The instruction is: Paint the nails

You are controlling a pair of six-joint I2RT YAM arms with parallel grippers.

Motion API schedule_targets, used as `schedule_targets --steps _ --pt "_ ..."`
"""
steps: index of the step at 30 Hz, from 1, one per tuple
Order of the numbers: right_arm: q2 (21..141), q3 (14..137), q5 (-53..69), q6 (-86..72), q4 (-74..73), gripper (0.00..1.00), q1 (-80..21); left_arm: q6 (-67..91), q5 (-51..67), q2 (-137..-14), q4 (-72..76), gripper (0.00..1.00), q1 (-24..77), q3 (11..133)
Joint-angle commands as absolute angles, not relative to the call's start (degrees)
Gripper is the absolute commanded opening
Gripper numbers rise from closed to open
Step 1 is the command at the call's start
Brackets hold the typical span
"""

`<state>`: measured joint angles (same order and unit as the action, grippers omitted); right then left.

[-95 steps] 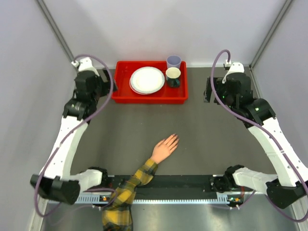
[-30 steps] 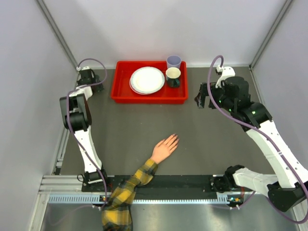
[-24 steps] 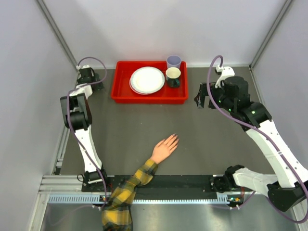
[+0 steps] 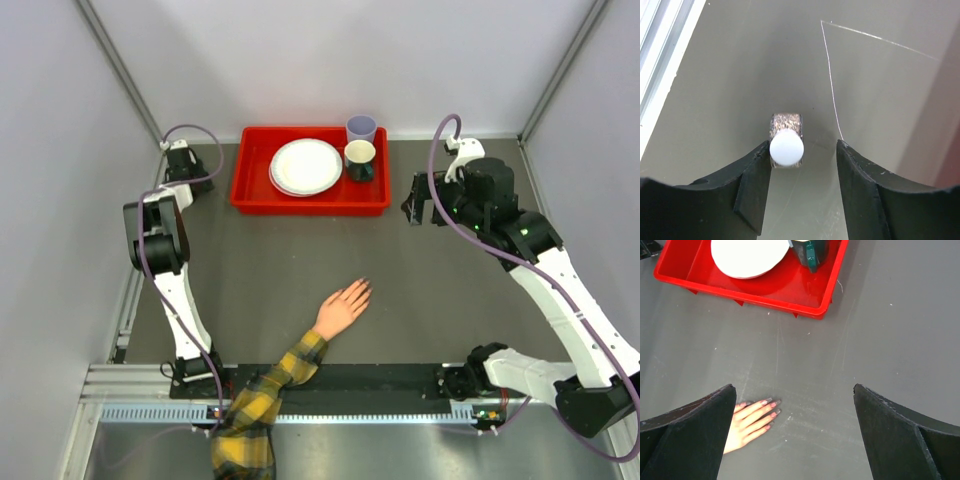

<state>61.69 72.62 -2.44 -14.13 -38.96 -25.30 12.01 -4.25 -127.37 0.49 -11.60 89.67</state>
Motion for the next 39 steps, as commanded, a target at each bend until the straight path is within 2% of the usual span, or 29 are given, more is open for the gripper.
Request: schedule_targets --steps 1,7,14,20,24,28,39 --pt "61.8 72.6 -1.5 -14.0 -36.4 0.99 -24.9 12.4 -3.7 -125.1 -0.5 0.58 -11.9 87.9" --pt "61.8 72.5 -1.4 -14.0 -36.5 0.99 -24.9 12.7 -6.1 -125.6 0.3 0.57 -11.8 89.6" --pt "61.5 72.6 -1.6 -13.9 -36.7 0.99 -24.9 14.3 -9.3 -127.4 -3.2 0.45 -11.7 92.5" --pt "61.9 72.6 -1.2 -14.0 -36.6 0.99 -24.9 13.9 -8.9 -127.0 -2.8 0.44 -11.8 92.0" --pt "62.0 72.6 -1.2 -14.0 -36.5 0.99 -24.9 13.4 -9.1 -127.1 -2.8 0.49 -11.6 92.5" --pt "62.0 72.7 -1.2 -14.0 -36.7 0.99 -24.9 13.8 -9.8 -128.1 -3.4 0.49 -11.6 94.1" --pt "62.0 72.6 -1.0 -13.8 -36.7 0.99 -24.9 13.4 -10.8 -129.3 -4.7 0.4 -11.3 96.6"
